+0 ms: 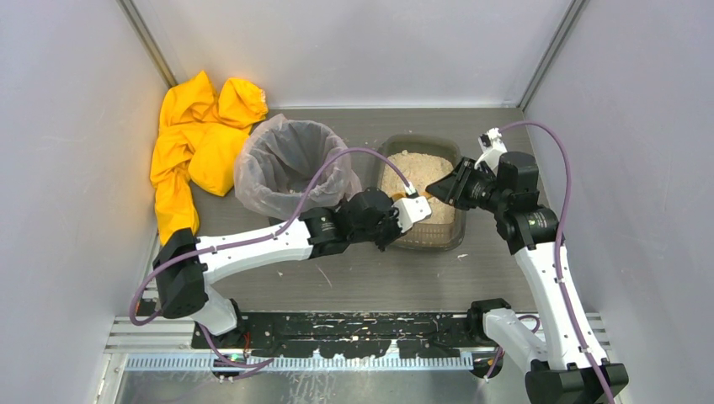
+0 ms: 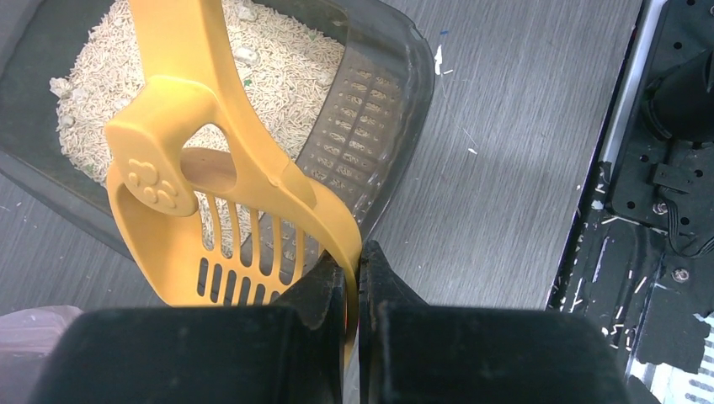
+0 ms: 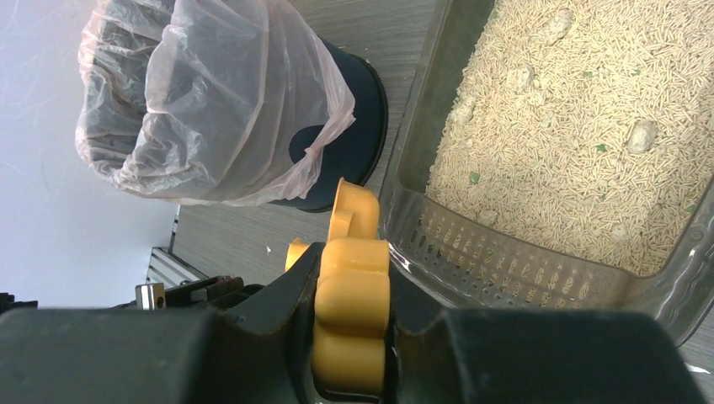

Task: Clean the litter box

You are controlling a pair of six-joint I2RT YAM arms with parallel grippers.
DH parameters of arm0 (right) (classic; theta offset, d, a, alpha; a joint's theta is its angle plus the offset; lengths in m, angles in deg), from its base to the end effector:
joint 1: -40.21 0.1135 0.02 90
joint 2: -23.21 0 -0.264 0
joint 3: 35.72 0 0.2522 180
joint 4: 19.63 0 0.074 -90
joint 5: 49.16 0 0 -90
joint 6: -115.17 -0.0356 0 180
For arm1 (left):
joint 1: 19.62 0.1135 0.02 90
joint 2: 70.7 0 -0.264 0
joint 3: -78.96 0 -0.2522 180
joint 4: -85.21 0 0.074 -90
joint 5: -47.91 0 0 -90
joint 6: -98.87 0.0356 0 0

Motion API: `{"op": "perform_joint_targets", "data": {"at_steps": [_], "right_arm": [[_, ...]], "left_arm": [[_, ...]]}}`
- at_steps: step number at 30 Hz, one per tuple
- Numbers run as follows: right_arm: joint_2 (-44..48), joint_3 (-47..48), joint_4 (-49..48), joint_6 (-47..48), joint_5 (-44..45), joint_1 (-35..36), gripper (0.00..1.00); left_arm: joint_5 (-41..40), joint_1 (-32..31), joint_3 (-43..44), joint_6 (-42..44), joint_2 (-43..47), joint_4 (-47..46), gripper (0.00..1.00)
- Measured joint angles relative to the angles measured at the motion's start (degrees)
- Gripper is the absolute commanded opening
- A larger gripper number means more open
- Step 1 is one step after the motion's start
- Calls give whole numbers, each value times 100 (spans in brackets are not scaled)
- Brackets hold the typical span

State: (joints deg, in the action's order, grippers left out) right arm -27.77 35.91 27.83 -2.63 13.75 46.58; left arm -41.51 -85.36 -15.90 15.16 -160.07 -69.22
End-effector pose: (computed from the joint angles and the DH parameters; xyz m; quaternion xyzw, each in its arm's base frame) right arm 0.1812 0.0365 0.3599 0.0334 0.8365 0.3403 0.4283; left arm 0.1491 -0.3317 0.3044 0.5108 0.6983 -0.2525 0.4333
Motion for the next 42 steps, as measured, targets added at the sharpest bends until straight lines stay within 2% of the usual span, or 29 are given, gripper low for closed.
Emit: {"op": "perform_joint_targets", "data": {"at_steps": [2,3,7,8,12,15,25,26,27,30,31,33,36,42], "right_arm": [[0,-24,-9,0,4,0,1],[0,-39,-20,-2,9,0,1],[-2,-68,-50,-24,50,0,1],[-2,-68,-72,-4,111,0,1],[-2,-90,-94,61,422,-15,1],[-4,-94,-116,66,529,-17,1],[-4,-103,-269,59,1147,-15,1],[-4,-118,-326,44,1266,-15,1],[-9,-131,-382,22,1370,-15,1],[-105,-168,-623,-98,1670,-15,1],[-151,-201,-745,-140,1757,-15,1],[-240,-280,-970,-216,1906,-15,1],[-409,-433,-1403,-267,2076,-15,1],[-960,-509,-1875,-210,2494,-15,1]], "left_arm": [[-52,-20,0,-4,-17,0,0],[-85,-26,0,-7,-26,0,3],[-260,-57,0,-17,-46,2,28],[-306,-68,0,-24,-46,4,29],[-409,-109,0,-37,-44,4,19],[-428,-120,0,-26,-39,2,19],[-979,-127,-201,-140,348,35,30],[-1086,-127,-210,-166,463,68,32],[-1189,-127,-210,-190,597,101,39],[-1574,-127,-229,-356,1128,153,73],[-1698,-127,-243,-448,1318,162,81],[-1897,-107,-264,-586,1657,168,86],[-1980,61,-278,-887,1976,179,86],[-1711,743,24,-1202,1744,651,88]]}}
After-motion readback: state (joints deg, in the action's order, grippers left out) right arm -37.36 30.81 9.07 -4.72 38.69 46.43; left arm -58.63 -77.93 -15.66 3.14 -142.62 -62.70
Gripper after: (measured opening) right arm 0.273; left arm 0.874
